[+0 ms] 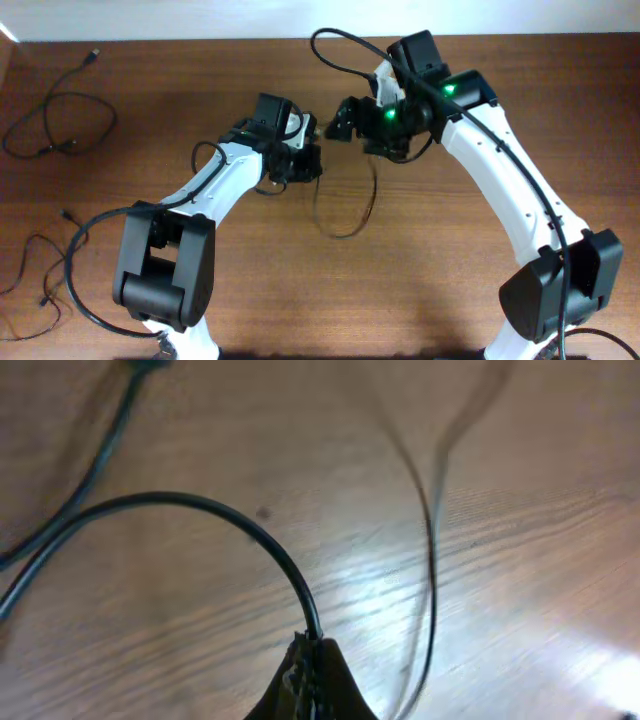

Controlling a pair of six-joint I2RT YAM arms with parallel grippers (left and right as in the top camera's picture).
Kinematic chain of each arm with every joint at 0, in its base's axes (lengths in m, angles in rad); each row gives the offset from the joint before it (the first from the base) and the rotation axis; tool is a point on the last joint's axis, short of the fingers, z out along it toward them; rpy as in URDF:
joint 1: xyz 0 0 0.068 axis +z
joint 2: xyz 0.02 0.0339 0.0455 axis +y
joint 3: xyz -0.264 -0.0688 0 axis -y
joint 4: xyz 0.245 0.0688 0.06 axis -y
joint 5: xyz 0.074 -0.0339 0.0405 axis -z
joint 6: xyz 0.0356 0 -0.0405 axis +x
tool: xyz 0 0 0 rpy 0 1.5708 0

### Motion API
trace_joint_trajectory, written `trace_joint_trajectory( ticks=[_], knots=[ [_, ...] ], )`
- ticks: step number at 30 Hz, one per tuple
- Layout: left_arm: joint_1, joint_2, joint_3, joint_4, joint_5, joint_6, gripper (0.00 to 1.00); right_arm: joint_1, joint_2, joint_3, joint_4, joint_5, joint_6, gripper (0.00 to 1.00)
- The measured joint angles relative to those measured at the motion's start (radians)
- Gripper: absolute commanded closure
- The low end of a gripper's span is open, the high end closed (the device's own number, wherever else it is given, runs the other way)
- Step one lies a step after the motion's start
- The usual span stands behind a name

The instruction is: Untangle cables

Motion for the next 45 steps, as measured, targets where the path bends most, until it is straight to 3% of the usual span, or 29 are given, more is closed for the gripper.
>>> trace_joint_trajectory(
  ticks=[3,4,5,6,10,13,16,20,27,30,33,35,37,41,45],
  knots=[
    [0.0,0.0,0.001,-0.074,-0.095,0.072,0.97,0.0,0.0,0.0,-0.022,0.074,-0.026,0.12],
    [0.0,0.0,0.001,-0.061,-0.107,0.083,0.88,0.0,0.0,0.0,-0.022,0.082,-0.031,0.12],
    [0.0,0.0,-0.001,0.003,-0.114,0.084,0.72,-0.006,0.0,0.0,-0.022,0.088,-0.038,0.12],
    [0.0,0.0,0.001,0.073,-0.117,0.077,0.65,-0.018,0.0,0.0,-0.022,0.089,-0.043,0.11],
    [-0.01,0.0,0.006,0.235,-0.132,0.028,0.51,-0.153,0.0,-0.001,-0.074,0.096,-0.075,0.09],
    [-0.046,0.0,0.006,0.286,-0.197,-0.018,0.34,-0.244,0.0,-0.001,-0.137,0.108,-0.111,0.08],
    [-0.102,0.038,0.009,0.419,-0.26,-0.048,0.32,-0.26,0.0,-0.001,-0.178,0.134,-0.127,0.08],
    [-0.134,0.147,0.01,0.544,-0.346,-0.056,0.21,-0.26,0.0,-0.001,-0.21,0.15,-0.152,0.08],
    [-0.138,0.217,0.01,0.665,-0.435,-0.066,0.26,-0.26,0.0,-0.001,-0.22,0.167,-0.157,0.08],
    [-0.138,0.217,0.01,0.667,-0.459,-0.202,0.34,-0.26,0.0,-0.001,-0.221,0.167,-0.156,0.08],
    [-0.138,0.217,0.01,0.681,-0.46,-0.315,0.32,-0.26,0.0,-0.001,-0.232,0.168,-0.17,0.08],
    [-0.132,0.217,0.015,0.642,-0.444,-0.34,0.27,-0.26,0.0,-0.001,-0.241,0.179,-0.177,0.08],
    [-0.113,0.201,0.043,0.492,-0.43,-0.36,0.13,-0.26,0.0,-0.001,-0.243,0.19,-0.179,0.07],
    [-0.063,0.183,0.173,0.281,-0.426,-0.392,0.0,-0.26,0.0,-0.001,-0.245,0.201,-0.18,0.08],
    [-0.043,0.176,0.268,0.22,-0.434,-0.408,0.01,-0.26,0.0,-0.001,-0.246,0.205,-0.18,0.08]
  ],
)
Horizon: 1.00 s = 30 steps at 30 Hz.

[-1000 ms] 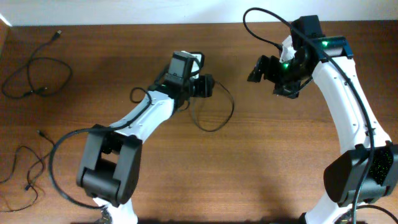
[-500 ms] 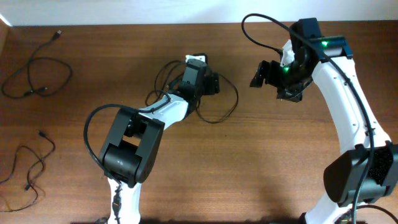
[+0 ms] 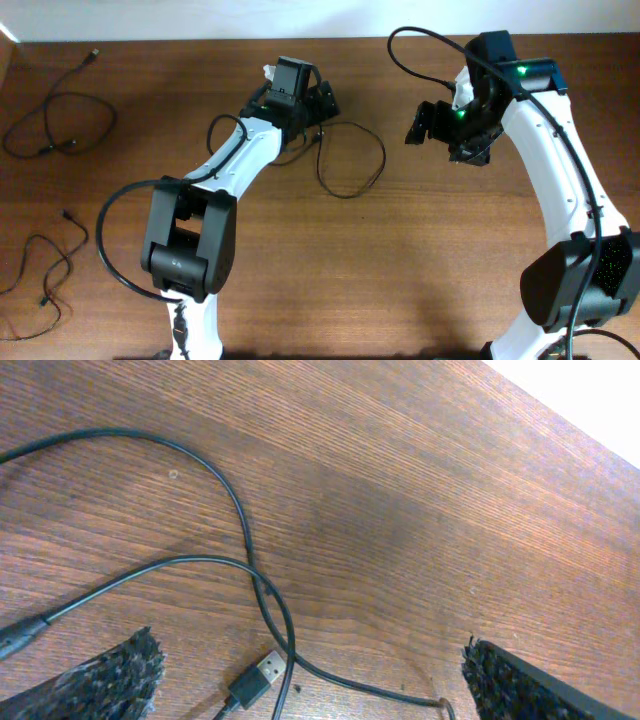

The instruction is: Untangle cables

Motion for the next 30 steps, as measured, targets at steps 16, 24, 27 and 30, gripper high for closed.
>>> trace_joint_trajectory(
  ticks=[16,24,27,30],
  knots=[
    [-0.07,0.123,0.0,0.125,-0.025,-0.006,0.26,0.0,0.0,0.0,0.003,0.003,-0.025,0.08],
    [-0.07,0.164,0.0,0.129,-0.027,-0.005,0.48,0.0,0.0,0.0,0.003,0.003,-0.03,0.08],
    [-0.07,0.174,0.004,0.137,-0.021,-0.006,0.83,0.0,0.0,0.0,0.003,0.003,-0.043,0.08],
    [-0.07,0.176,0.004,0.156,-0.022,-0.008,1.0,0.0,0.0,0.0,0.003,0.003,-0.047,0.08]
  ],
)
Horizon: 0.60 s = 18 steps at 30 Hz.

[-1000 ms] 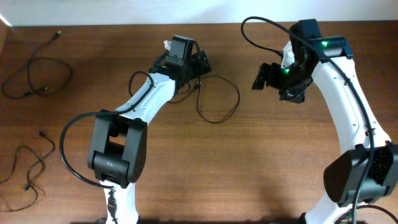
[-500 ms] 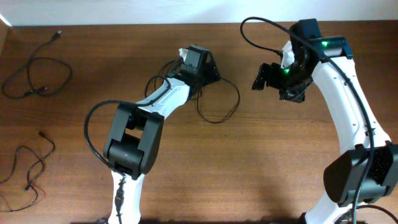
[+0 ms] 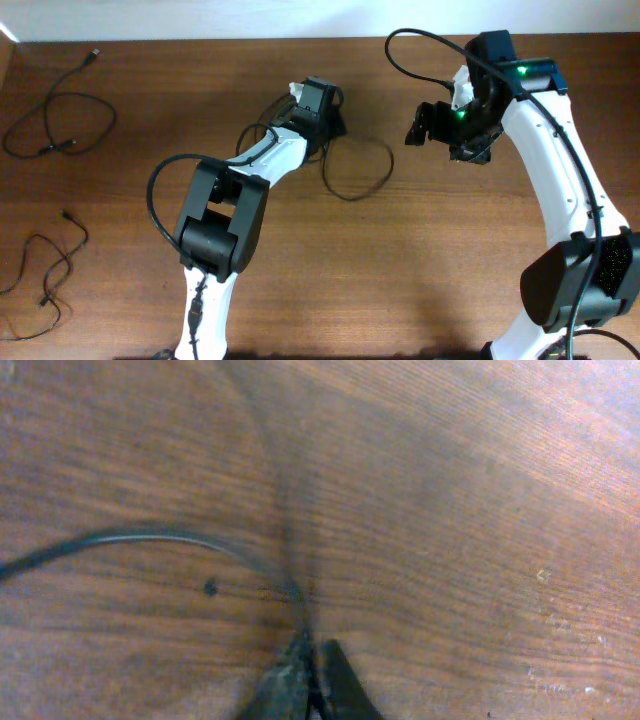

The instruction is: Untangle cables

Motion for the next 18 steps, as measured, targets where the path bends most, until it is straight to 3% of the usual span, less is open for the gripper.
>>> trace_joint_trajectory(
  ticks=[6,12,14,18],
  knots=[
    [0.014,-0.003,0.009,0.035,0.002,0.038,1.0,0.0,0.0,0.0,-0.001,0.0,-0.001,0.08],
    [0.112,-0.296,0.015,-0.113,0.007,0.314,1.0,0.0,0.0,0.0,-0.003,0.0,-0.004,0.08],
    [0.201,-0.481,0.03,-0.183,0.008,0.444,1.0,0.0,0.0,0.0,-0.002,0.0,-0.005,0.08],
    [0.401,-0.679,0.047,-0.201,0.0,0.634,1.0,0.0,0.0,0.0,-0.003,0.0,-0.005,0.08]
  ],
)
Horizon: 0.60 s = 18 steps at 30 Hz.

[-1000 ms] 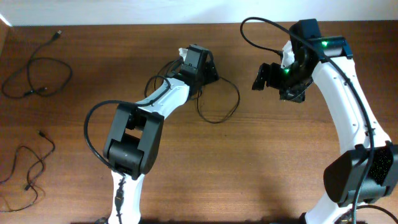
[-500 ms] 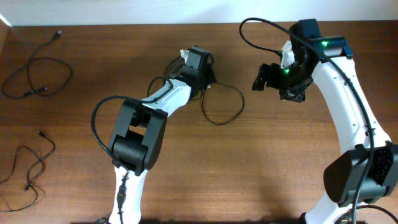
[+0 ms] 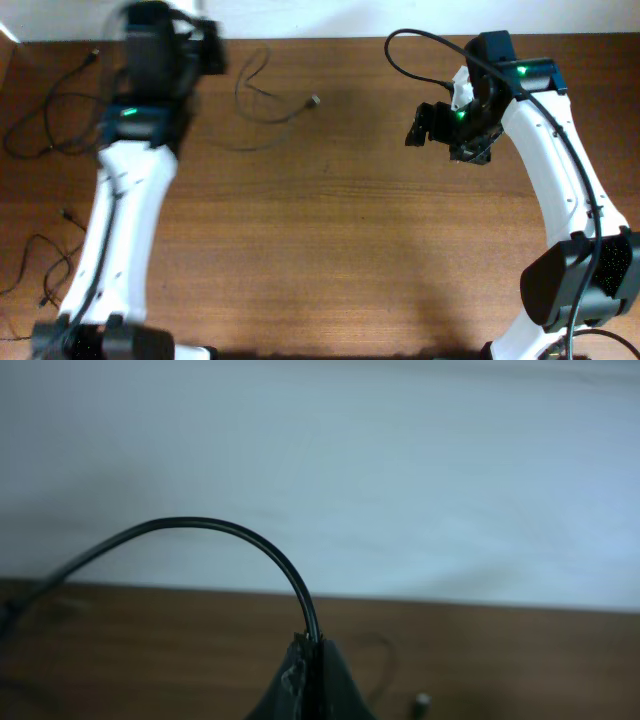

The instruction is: Untangle cables

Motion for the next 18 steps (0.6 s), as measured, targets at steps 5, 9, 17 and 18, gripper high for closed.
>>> trace_joint_trajectory(
  ticks=[5,9,17,18],
  knots=[
    [0.301,-0.037,0.0,0.056,-0.042,0.111,1.0,0.0,0.0,0.0,0.0,0.0,0.0,0.08],
    [0.347,-0.034,0.0,-0.08,0.037,0.132,1.0,0.0,0.0,0.0,0.003,0.0,0.0,0.08],
    [0.355,0.006,0.0,-0.049,0.01,0.207,1.0,0.0,0.0,0.0,-0.008,0.0,0.0,0.08],
    [0.365,0.006,0.0,-0.03,-0.006,0.221,1.0,0.0,0.0,0.0,-0.008,0.0,0.0,0.08]
  ],
)
